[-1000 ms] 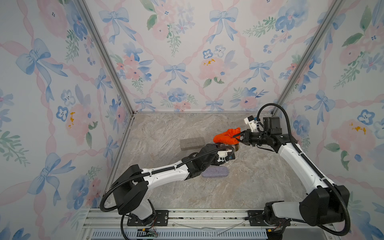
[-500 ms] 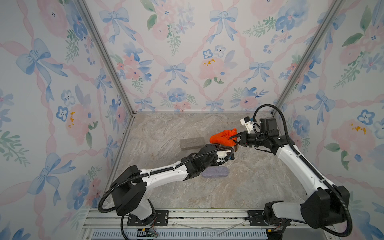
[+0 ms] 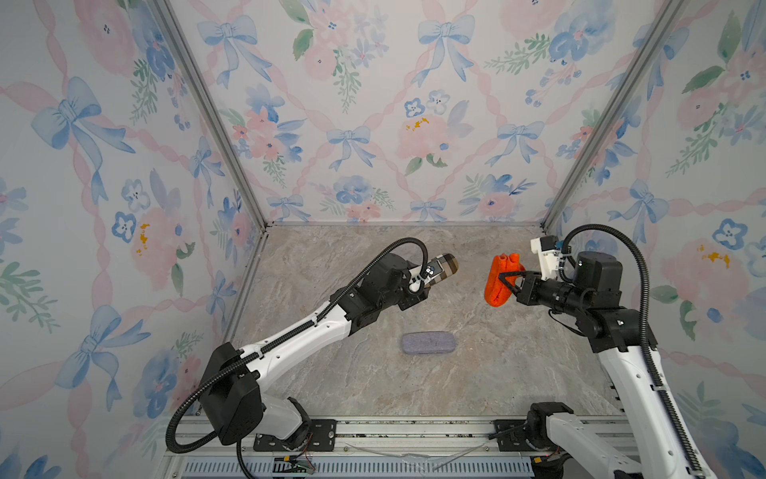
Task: Wipe the eyeglass case
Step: Wipe the dirt from the eyeglass case.
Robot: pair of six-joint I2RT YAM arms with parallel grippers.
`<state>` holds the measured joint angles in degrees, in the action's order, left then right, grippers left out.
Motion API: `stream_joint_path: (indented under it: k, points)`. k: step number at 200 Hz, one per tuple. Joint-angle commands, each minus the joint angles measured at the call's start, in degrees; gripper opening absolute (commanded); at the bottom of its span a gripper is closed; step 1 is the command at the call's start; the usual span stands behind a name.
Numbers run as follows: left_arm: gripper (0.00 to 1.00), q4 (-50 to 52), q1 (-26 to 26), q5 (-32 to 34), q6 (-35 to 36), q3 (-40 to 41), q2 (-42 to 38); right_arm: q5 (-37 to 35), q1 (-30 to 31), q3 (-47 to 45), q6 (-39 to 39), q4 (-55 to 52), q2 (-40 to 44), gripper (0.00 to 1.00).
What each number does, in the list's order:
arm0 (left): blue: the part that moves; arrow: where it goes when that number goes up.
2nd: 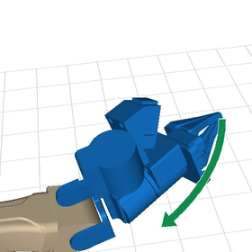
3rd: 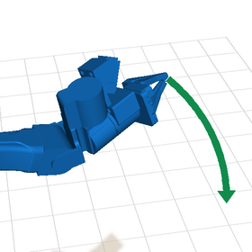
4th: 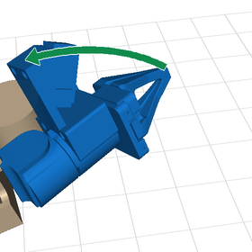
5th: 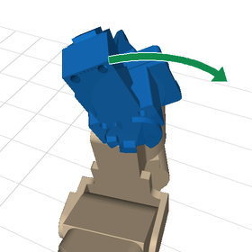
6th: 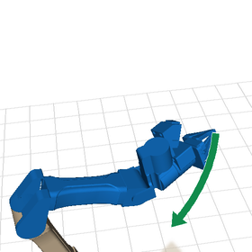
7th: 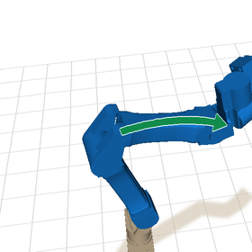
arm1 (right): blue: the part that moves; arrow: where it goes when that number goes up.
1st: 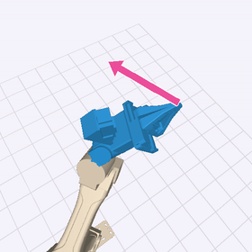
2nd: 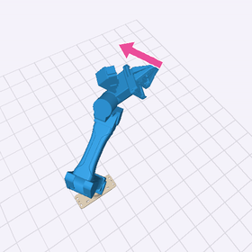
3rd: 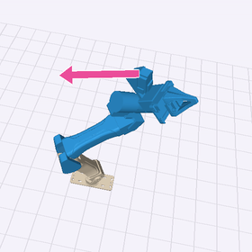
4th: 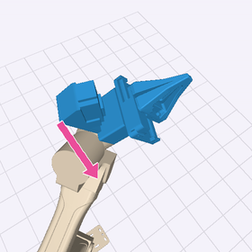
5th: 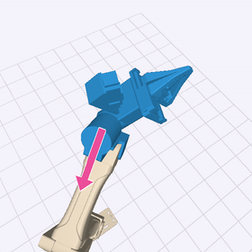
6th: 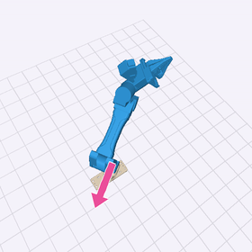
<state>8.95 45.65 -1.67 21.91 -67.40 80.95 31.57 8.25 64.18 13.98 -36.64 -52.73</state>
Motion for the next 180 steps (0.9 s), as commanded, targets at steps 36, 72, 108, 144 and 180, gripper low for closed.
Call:
stream_joint_path:
  k: [36, 72, 108, 144, 180]
  points:
    - [0.32, 6.6, -1.42, -27.34, -14.89, -9.14, 3.33, -15.23, 26.28, -2.07, -4.32, 11.75, -0.85, 0.0]
    - [0.32, 7.64, -1.61, -35.91, -16.13, -9.01, 2.65, -23.26, 25.14, 2.13, -11.45, 6.02, -6.28, 0.0]
    - [0.33, 7.54, -2.66, -42.61, -17.42, -8.54, 1.52, -16.83, 17.18, 1.87, -10.65, 4.53, -5.71, 0.0]
    - [0.33, 7.51, -2.76, -46.58, -18.23, -9.83, 4.0, -17.53, 29.0, 0.08, -7.24, 12.8, -7.57, 0.0]
    - [0.33, 7.51, -3.1, -48.8, -18.17, -9.99, 3.83, -17.86, 20.36, 1.61, -10.81, 8.44, -8.12, 0.0]
